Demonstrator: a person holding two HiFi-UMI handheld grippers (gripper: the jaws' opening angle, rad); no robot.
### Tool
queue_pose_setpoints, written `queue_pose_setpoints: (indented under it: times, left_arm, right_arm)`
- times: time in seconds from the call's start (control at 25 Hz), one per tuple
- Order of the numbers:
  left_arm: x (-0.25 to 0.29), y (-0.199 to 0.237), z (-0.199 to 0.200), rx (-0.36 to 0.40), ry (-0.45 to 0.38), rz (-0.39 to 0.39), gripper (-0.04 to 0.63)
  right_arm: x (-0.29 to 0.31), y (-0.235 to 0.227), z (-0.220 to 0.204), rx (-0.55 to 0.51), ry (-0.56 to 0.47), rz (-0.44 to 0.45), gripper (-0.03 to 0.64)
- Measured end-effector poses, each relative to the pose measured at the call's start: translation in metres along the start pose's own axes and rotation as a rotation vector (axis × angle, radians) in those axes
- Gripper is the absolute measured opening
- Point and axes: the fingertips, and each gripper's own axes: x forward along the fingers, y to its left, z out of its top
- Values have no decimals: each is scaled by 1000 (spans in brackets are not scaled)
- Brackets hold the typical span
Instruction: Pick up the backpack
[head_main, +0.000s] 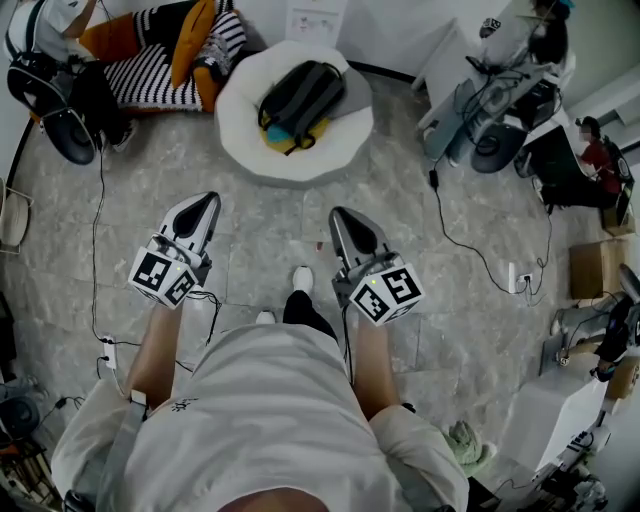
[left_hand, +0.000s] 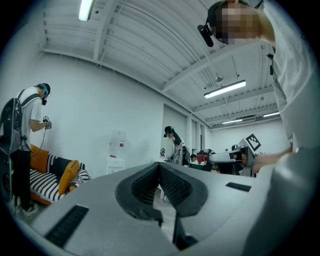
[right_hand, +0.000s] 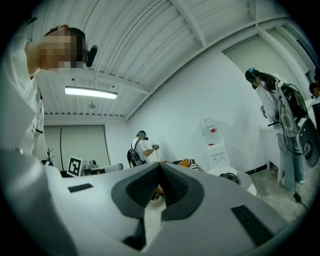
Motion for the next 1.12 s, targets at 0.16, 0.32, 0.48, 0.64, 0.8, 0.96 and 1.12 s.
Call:
queue_pose_setpoints:
  times: [0.16, 0.32, 0.48, 0.64, 0.8, 0.96, 1.12]
  left_arm:
    - [30, 8, 3, 6, 0, 6, 3]
    - [61, 12, 5, 16, 0, 13, 3]
    - [86, 16, 6, 19, 4, 29, 3]
    - [105, 18, 4, 25, 13, 43, 3]
    - [127, 20, 2, 25, 21, 53, 3]
    - [150, 17, 1, 26, 20, 59, 3]
    - [171, 10, -2, 33, 24, 54, 3]
  right_arm:
    - [17, -27, 9, 1, 0, 10, 8]
    - [31, -53, 18, 2, 2, 26, 8]
    - [42, -77, 24, 1, 15, 42, 8]
    - [51, -101, 28, 5, 16, 58, 8]
    - [57, -124, 30, 10, 23, 69, 8]
    - [59, -147, 36, 9, 31, 71, 8]
    - [57, -168, 37, 12, 28, 75, 8]
